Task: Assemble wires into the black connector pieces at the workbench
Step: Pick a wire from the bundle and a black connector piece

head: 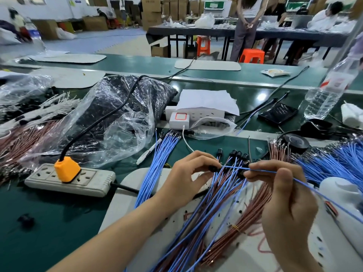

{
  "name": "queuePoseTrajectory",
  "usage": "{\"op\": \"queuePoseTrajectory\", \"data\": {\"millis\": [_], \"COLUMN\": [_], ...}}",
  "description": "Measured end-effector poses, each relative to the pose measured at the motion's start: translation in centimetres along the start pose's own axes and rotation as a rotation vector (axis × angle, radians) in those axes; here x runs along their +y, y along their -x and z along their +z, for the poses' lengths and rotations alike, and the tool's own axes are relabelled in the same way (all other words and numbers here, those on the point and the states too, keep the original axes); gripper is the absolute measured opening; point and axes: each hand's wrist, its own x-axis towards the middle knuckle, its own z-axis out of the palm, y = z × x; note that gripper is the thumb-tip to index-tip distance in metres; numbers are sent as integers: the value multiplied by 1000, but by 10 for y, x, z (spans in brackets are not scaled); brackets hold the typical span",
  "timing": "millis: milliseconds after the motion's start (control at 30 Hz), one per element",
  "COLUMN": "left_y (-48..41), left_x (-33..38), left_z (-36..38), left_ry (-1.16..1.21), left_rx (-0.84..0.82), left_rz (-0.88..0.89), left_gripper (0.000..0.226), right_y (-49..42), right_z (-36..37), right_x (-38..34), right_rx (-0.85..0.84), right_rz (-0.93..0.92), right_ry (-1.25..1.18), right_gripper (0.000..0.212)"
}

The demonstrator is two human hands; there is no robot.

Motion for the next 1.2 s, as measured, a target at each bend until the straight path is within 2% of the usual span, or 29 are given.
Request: {"op": "queuePoseTrajectory", "data": {"millis": [200,700,867,933,1033,1100,1200], "left_y": [0,0,0,1,3,5,5], "left_x": [-3,-1,0,0,4,5,6], "left_z": [1,1,3,5,4,5,6], "left_ry": [-51,-99,-156,-147,-77,-100,-111], "left_rx": [-26,-53,-53,-38,-8,5,5], "left_rz": [5,47,128,146,78,115,199], "left_gripper": [27,26,31,28,23,22,14], "right_y": [1,2,4,5,8,8,3], "right_z": [3,3,6,10,14,16,14], "right_x": [-1,-3,3,5,6,6,3], "right_rx": [-75,-177,-255,-290,-349,-374,-307], "right_rz": [-150,-112,32,157,330,408,494], "right_ry": [28,90,146,128,88,47,-92], "right_gripper": [24,27,33,31,29,31,21]}}
